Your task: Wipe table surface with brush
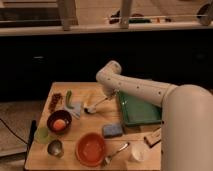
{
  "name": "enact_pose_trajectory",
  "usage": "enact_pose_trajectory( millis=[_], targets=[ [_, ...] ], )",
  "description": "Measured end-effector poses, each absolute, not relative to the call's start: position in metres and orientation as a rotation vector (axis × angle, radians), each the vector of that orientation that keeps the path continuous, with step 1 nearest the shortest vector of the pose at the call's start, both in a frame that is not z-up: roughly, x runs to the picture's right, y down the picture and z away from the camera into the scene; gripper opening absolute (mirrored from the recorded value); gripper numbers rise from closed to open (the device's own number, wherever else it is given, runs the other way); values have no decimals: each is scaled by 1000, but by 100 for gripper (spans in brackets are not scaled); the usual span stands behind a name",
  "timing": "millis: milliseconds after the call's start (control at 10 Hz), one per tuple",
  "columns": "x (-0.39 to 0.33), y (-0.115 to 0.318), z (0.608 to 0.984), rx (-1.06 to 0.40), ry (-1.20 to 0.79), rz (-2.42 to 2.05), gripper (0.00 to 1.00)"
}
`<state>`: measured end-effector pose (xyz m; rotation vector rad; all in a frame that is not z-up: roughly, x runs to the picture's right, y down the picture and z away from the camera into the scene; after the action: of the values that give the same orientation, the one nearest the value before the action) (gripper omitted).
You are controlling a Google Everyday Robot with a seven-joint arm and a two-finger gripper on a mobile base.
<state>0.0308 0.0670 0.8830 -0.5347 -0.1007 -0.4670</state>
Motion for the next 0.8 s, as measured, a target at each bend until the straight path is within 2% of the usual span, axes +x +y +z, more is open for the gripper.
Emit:
enact_pose_trajectory(
  millis=[400,800],
  targets=[
    [42,94,876,-620,-118,-533,0],
    [91,108,862,-666,-63,-481,0]
  ],
)
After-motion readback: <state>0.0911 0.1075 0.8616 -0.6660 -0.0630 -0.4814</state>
